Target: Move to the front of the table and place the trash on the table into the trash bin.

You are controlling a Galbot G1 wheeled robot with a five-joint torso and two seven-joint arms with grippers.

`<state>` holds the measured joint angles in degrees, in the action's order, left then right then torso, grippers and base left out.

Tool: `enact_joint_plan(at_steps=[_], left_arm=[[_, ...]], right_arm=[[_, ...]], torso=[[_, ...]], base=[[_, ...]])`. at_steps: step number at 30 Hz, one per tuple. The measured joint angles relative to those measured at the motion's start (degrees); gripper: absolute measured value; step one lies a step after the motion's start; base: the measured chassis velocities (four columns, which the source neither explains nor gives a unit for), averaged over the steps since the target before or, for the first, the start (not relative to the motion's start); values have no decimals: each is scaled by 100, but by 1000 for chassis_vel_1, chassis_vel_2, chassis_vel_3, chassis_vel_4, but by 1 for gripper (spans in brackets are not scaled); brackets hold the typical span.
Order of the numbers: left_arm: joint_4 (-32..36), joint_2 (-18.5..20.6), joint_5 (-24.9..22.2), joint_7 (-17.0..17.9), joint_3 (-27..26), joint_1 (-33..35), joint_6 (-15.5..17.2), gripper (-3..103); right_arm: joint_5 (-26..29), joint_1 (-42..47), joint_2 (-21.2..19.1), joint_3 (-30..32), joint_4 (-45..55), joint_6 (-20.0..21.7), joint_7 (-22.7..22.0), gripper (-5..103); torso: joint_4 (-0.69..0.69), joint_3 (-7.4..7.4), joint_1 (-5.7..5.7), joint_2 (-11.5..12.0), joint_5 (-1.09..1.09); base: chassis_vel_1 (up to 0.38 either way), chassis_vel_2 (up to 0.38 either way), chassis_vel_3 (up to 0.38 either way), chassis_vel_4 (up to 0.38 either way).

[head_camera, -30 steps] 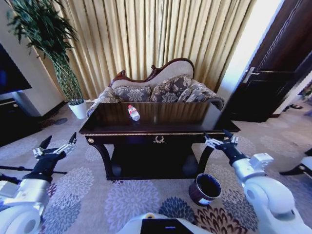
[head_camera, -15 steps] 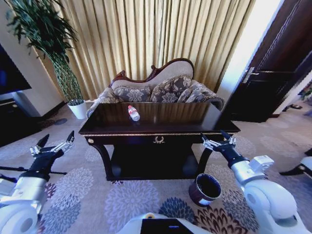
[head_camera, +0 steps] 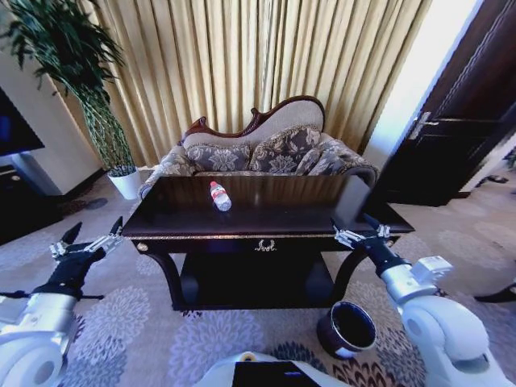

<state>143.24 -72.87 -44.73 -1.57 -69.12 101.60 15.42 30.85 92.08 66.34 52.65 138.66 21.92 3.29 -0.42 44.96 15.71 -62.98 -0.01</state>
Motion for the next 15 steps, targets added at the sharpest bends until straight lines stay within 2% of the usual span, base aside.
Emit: enact_joint_plan(at_steps=[9,12,15], left_arm=[[0,-9,7,-3,0,18,-10,100],[0,-34,11,-2,11,24,-11,100],[0,-51,13,3,18,27,-12,100]], right_arm=[[53,-1,-35,-73,3,-10,-11,100],[839,-20,-197,-177,153,-18,-97,100],[1103,-100,-380,-231,184,-7,-142,100]], torso=[[0,-1,0,0,0],[-1,-1,0,0,0],[0,-1,-1,0,-1]], base=[[-87,95,83,-91],[-30,28,40,-37],[0,0,0,0]])
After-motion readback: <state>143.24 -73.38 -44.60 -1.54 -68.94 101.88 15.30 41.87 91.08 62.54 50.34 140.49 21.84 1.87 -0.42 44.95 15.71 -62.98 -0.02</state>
